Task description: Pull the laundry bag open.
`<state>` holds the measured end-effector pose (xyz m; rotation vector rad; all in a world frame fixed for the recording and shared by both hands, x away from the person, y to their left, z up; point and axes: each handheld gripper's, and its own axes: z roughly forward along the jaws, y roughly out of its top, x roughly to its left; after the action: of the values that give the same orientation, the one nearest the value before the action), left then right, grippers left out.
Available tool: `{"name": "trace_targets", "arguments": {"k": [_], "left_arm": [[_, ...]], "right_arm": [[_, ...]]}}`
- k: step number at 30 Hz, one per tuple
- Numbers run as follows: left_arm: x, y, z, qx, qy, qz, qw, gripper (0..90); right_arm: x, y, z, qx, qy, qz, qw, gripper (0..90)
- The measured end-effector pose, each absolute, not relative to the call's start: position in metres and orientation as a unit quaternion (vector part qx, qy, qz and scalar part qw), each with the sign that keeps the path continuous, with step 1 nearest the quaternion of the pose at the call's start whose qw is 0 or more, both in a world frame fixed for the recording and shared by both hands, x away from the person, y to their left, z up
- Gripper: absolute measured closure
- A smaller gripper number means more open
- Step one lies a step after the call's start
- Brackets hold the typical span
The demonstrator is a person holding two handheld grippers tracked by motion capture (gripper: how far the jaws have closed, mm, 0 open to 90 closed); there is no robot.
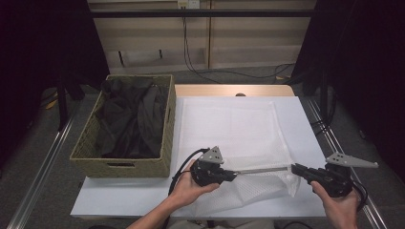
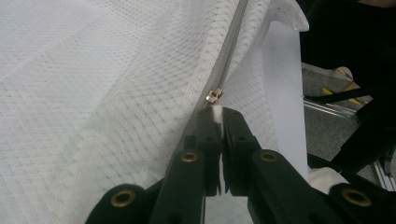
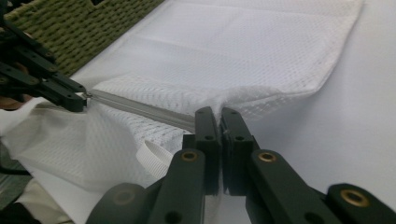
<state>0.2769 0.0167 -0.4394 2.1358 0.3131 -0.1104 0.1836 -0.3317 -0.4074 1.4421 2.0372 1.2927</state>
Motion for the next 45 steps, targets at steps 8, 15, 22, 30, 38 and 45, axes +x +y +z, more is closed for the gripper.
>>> {"name": "trace_targets", "arguments": {"k": [8,15,22,30,38,45], "left_arm": [[0.275,0.020,-0.438,0.874,0.129,-0.042,0.466,86.7],[0.278,0.025,-0.438,0.871,0.138,-0.041,0.469,86.7],[0.278,0.027,-0.440,0.874,0.138,-0.041,0.464,86.7],[0.279,0.034,-0.439,0.873,0.148,-0.042,0.463,86.7],[0.275,0.051,-0.431,0.876,0.144,-0.034,0.459,86.7],[0.279,0.059,-0.431,0.871,0.151,-0.032,0.466,86.7]], "right_arm": [[0.184,-0.332,-0.407,0.509,0.713,0.454,0.163,87.3],[0.183,-0.335,-0.408,0.512,0.711,0.453,0.165,87.4],[0.183,-0.337,-0.409,0.517,0.709,0.450,0.165,87.4],[0.183,-0.338,-0.409,0.521,0.705,0.450,0.167,87.4],[0.183,-0.336,-0.410,0.515,0.711,0.452,0.160,87.4],[0.183,-0.331,-0.409,0.513,0.713,0.450,0.162,87.4]]}}
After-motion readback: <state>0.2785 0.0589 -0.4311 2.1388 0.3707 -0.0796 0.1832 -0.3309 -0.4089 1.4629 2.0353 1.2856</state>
